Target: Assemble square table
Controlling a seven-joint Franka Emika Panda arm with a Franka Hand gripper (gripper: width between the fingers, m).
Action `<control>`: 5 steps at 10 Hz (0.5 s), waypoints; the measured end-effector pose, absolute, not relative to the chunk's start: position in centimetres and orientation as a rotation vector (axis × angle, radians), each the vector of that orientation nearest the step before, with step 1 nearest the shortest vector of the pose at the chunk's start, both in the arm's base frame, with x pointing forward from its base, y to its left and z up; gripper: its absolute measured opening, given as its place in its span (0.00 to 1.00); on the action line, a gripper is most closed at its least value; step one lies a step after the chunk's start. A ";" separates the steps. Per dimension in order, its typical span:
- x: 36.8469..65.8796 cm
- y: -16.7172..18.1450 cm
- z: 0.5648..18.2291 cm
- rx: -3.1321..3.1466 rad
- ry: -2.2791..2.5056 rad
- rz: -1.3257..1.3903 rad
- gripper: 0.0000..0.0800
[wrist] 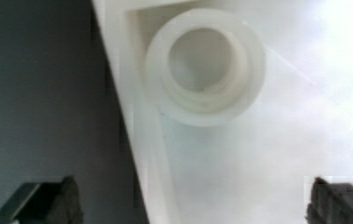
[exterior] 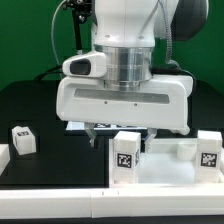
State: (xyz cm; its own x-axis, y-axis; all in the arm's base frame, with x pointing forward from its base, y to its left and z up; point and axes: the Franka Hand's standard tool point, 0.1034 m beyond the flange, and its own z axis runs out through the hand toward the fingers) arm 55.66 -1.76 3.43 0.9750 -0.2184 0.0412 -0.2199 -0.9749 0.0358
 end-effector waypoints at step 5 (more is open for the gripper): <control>54.9 0.5 4.7 2.894 -1.161 0.046 0.81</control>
Offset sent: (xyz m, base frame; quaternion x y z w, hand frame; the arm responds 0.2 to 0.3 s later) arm -0.0191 -0.0046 0.0258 -0.0777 -0.0170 0.3203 0.9440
